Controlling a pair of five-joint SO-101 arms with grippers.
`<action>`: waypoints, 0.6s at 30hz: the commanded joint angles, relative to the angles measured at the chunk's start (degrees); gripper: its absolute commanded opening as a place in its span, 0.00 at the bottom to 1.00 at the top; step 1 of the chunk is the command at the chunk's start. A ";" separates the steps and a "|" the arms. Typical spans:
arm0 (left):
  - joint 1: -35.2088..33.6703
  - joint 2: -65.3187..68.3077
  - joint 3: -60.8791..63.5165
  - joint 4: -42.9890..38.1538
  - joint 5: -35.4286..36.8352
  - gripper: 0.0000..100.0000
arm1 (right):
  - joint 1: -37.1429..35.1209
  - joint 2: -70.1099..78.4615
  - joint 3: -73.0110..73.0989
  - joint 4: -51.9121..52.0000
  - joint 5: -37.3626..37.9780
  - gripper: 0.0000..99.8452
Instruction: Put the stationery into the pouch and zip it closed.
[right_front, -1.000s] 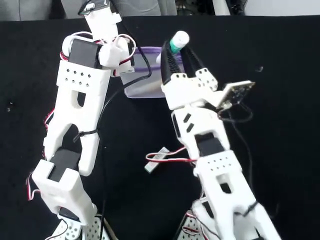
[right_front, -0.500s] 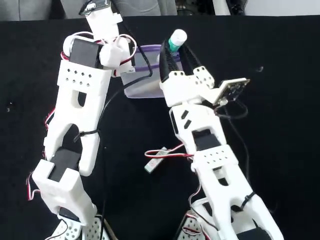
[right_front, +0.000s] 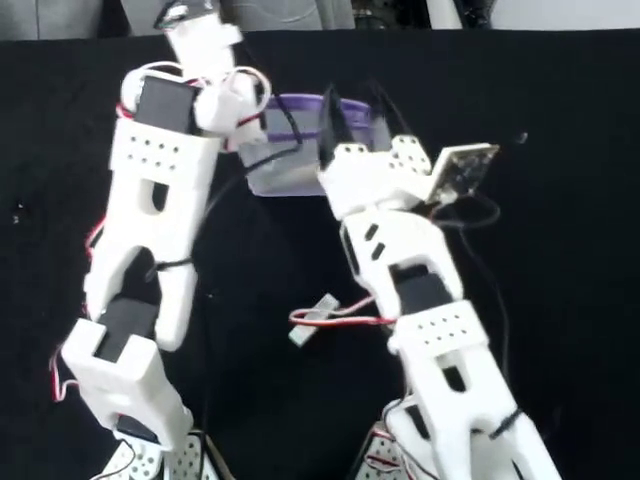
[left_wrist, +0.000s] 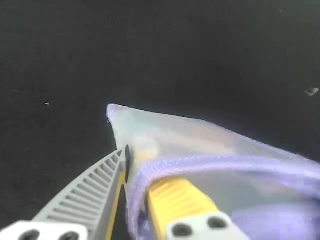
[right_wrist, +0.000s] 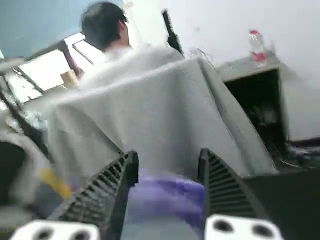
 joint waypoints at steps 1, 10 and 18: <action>-5.05 0.44 0.66 -0.53 -0.18 0.03 | 1.32 -9.98 -1.54 12.13 11.08 0.20; -15.08 0.44 0.66 -3.43 -2.11 0.03 | -3.08 -25.89 -1.36 37.45 24.53 0.19; -17.63 0.44 0.66 -4.57 -2.55 0.03 | -4.22 -25.89 -1.01 57.14 35.43 0.19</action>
